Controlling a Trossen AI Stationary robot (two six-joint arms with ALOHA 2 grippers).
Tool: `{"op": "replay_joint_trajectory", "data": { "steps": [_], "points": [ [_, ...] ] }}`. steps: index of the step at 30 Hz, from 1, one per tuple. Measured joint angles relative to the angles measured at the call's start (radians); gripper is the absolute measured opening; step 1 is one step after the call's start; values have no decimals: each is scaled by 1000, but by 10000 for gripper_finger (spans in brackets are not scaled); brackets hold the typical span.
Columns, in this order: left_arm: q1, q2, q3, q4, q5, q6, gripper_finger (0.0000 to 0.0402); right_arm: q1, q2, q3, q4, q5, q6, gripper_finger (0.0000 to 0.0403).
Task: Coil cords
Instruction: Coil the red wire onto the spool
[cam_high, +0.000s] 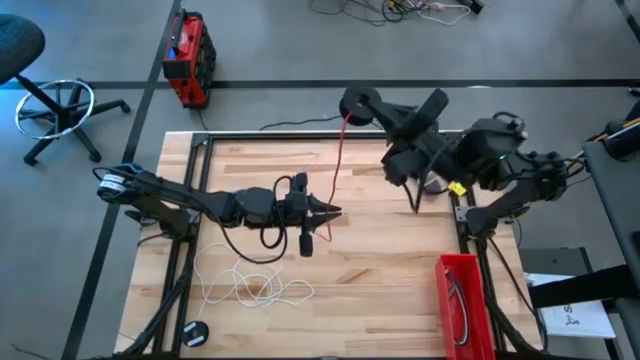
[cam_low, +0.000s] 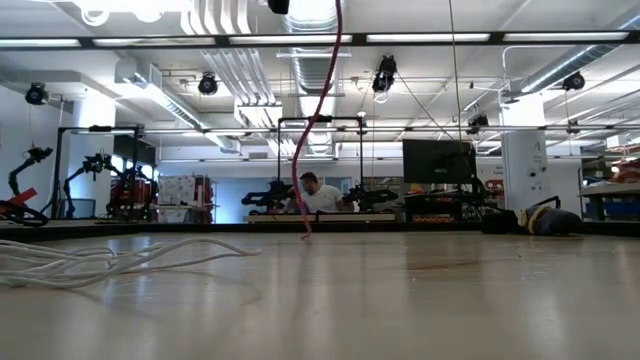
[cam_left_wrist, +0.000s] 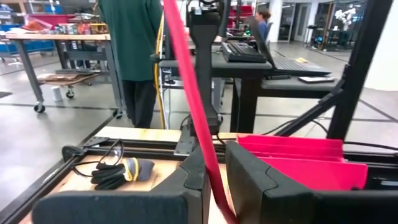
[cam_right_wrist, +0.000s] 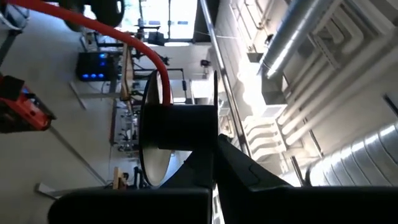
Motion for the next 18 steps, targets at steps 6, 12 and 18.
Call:
{"op": "replay_joint_trajectory", "data": {
  "steps": [6,12,18],
  "points": [
    [-46,0,0,-7,1,1,37,-2,0,71,2,1,2,0],
    [-77,0,0,-3,1,7,37,-2,-2,128,2,1,-2,0],
    [-94,0,0,-4,0,24,35,-4,-2,176,3,1,-4,0]
  ]
}}
